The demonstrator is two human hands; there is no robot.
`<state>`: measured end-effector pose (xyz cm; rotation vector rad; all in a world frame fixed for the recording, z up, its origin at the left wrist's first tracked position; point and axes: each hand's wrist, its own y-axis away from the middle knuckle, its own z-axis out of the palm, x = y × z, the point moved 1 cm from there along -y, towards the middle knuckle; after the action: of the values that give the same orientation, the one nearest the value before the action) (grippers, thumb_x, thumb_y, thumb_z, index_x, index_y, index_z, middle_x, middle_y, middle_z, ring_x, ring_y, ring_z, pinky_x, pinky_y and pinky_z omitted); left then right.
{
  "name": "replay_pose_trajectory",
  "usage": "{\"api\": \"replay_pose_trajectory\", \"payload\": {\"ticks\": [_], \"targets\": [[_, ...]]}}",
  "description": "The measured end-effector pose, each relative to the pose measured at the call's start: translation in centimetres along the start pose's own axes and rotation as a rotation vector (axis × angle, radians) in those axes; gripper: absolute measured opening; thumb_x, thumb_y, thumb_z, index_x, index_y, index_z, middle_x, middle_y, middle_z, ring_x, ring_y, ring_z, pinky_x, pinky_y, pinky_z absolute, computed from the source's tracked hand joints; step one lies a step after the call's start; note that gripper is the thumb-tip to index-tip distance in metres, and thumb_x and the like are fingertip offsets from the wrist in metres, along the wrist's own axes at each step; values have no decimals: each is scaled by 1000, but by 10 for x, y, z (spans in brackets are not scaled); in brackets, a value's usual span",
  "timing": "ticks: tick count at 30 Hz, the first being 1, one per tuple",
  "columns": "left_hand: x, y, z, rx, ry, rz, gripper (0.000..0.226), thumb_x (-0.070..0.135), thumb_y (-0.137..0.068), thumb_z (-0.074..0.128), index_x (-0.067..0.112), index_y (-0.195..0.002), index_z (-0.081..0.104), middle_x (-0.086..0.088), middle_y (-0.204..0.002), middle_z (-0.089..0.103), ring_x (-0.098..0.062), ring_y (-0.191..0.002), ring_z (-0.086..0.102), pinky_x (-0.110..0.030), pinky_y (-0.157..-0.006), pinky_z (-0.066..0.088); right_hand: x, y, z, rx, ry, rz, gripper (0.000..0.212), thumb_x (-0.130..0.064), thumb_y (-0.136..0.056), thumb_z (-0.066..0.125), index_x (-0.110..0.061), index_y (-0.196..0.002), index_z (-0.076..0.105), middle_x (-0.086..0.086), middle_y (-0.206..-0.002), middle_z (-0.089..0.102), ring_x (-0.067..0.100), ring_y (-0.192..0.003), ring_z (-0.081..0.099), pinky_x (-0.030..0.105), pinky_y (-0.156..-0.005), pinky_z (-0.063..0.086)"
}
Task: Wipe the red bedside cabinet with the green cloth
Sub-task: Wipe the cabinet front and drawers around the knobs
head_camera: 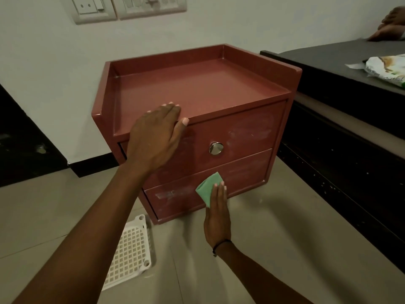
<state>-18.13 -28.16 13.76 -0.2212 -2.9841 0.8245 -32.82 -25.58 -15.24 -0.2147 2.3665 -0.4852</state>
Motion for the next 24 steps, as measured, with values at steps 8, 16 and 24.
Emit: {"api": "replay_pose_trajectory", "payload": {"ticks": [8, 16, 24], "targets": [[0, 1, 2, 19, -13, 9, 62, 51, -106, 21, 14, -149, 48, -9, -154, 47, -26, -142, 45, -45, -116, 32, 20, -6, 12, -60, 218, -120, 87, -12, -95, 55, -13, -158, -5, 13, -166, 0, 35, -153, 6, 50, -117, 32], [-2, 2, 2, 41, -26, 16, 64, 52, -106, 19, 14, -149, 49, -9, -154, 48, -26, -142, 45, -45, -115, 34, -18, -9, 20, 74, -98, 127, 75, -13, -101, 44, -6, -157, -6, 17, -166, -6, 30, -154, 2, 40, -123, 21], [-1, 0, 2, 50, -13, 22, 65, 52, -106, 19, 14, -148, 49, -9, -153, 49, -27, -141, 46, -45, -115, 35, 3, -7, 33, 70, 131, 36, 77, -13, -97, 50, -4, -157, 2, 22, -164, 0, 40, -152, 6, 48, -120, 27]]}}
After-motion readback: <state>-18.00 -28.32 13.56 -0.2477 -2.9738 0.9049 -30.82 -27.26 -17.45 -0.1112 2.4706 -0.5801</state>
